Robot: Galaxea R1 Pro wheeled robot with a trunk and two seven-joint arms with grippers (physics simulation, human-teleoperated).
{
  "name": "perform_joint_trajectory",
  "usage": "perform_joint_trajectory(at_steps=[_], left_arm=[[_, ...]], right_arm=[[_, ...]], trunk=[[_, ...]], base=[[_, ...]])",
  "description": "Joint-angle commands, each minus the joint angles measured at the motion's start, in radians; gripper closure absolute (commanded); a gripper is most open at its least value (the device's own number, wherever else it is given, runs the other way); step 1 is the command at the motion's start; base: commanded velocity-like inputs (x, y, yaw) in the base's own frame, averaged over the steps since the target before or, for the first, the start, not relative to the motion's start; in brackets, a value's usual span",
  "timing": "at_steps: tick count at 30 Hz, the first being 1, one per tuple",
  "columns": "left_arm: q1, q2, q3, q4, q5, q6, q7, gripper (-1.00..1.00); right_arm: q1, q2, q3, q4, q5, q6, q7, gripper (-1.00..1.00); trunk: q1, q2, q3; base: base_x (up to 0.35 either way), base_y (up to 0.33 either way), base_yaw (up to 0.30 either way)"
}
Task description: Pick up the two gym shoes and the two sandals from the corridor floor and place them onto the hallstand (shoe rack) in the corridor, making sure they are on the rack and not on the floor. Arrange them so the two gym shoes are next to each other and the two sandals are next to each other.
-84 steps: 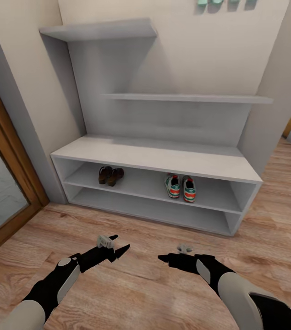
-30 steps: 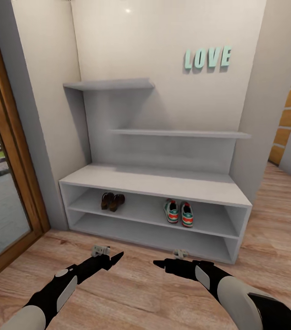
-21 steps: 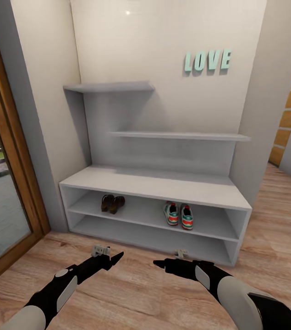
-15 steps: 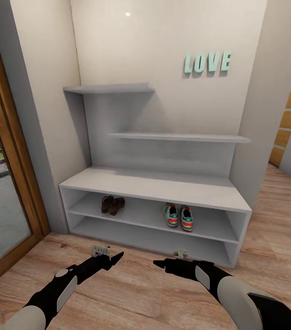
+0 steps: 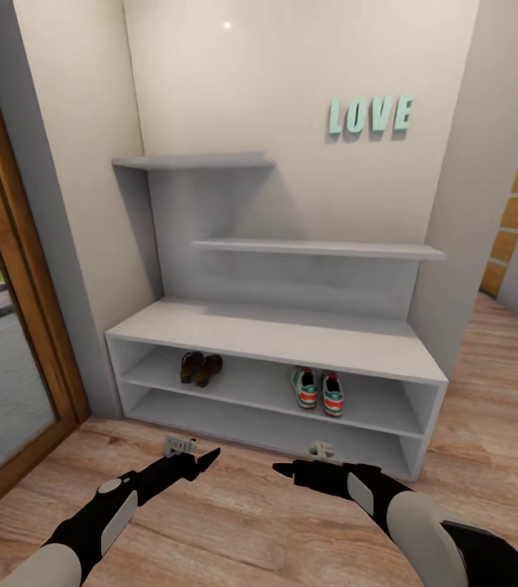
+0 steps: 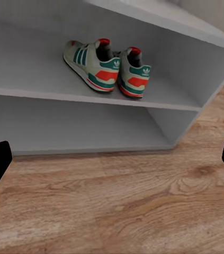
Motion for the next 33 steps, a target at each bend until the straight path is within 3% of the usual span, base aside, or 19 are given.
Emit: perform_joint_trajectory(at_steps=[1, 33], left_arm=[[-0.001, 0.001, -0.008, 0.001, 0.005, -0.008, 0.002, -1.00], [-0.001, -0.005, -0.008, 0.001, 0.005, -0.009, 0.002, -1.00]], right_arm=[[0.000, 0.000, -0.008, -0.002, 0.004, 0.010, 0.002, -1.00], [0.000, 0.000, -0.008, -0.002, 0.004, 0.010, 0.002, -1.00]], trunk=[[-0.004, 0.007, 0.001], [-0.127, 0.231, 0.048]], base=[[0.000, 0.000, 0.000], [0.000, 0.000, 0.000]])
